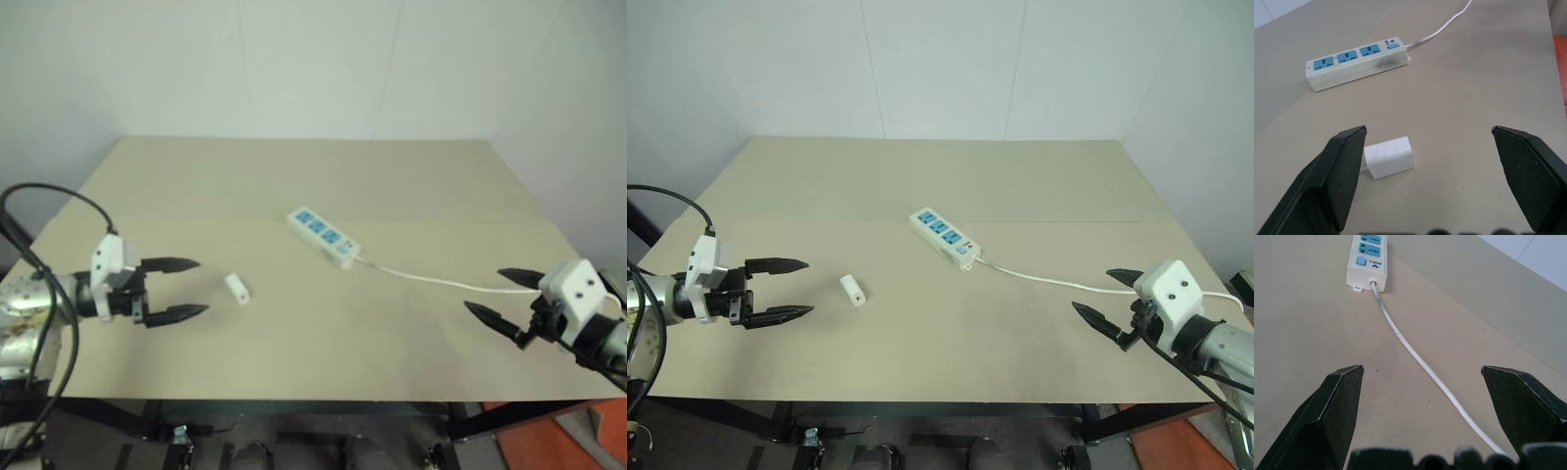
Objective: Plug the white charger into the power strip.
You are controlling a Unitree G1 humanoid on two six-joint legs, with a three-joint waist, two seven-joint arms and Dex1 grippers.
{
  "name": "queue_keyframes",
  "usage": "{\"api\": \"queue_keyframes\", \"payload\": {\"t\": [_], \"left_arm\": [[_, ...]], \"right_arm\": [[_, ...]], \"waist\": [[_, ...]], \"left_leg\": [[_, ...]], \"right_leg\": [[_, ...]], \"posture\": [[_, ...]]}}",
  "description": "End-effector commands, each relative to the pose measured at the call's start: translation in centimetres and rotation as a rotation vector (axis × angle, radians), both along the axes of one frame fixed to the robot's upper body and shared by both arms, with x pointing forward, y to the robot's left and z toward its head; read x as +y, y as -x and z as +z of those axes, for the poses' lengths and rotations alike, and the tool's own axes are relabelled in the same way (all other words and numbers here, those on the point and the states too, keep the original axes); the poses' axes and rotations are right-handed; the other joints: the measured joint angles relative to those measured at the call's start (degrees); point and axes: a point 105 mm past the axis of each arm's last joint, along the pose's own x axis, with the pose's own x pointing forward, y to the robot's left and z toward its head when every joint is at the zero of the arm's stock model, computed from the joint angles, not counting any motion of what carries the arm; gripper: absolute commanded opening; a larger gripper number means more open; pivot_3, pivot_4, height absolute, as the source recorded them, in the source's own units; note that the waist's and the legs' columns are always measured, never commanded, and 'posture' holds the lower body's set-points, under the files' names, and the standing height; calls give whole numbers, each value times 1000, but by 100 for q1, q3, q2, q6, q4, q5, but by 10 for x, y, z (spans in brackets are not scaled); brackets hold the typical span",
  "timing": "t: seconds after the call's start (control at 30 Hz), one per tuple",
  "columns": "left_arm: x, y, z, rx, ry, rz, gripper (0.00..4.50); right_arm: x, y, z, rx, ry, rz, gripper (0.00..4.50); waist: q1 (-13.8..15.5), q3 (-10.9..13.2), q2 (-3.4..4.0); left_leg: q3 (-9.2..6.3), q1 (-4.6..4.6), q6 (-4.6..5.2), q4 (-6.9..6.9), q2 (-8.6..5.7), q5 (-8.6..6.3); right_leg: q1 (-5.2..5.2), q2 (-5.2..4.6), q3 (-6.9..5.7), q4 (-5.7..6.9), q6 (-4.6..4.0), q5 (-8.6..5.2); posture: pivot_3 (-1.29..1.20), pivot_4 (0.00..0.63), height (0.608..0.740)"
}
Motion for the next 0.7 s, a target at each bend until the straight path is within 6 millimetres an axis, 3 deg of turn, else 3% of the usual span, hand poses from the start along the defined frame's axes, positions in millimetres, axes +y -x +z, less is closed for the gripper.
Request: {"api": "queue_keyframes", "payload": {"t": [0.03,0.37,0.47,0.53,0.7], "left_arm": [[0,1,12,-42,-6,3,4470],[-2,0,13,-49,0,1,4470],[-3,0,14,-53,3,2,4470],[-3,-1,13,-52,2,1,4470],[-13,-10,10,-49,-34,-2,4470]], "right_arm": [[-2,1,13,-53,33,9,4500],[-2,-1,10,-56,41,16,4500],[4,-10,11,-62,11,25,4500],[11,-21,9,-54,5,35,4500],[42,-76,-13,18,-13,63,4500]], "waist": [[-1,0,0],[-1,0,0],[-16,0,0],[-39,-1,-1],[-73,-2,-5]], "left_leg": [[0,0,0,0,0,0],[0,1,0,0,0,0],[0,1,0,1,0,0],[1,5,0,1,1,0],[2,12,0,3,-1,0]], "right_leg": [[0,0,0,0,0,0],[0,0,0,0,0,0],[1,0,1,0,0,0],[2,0,1,1,1,1],[5,0,2,1,5,6]], "posture": [[0,150,740],[0,150,740],[0,150,740],[0,150,740],[0,150,740]]}}
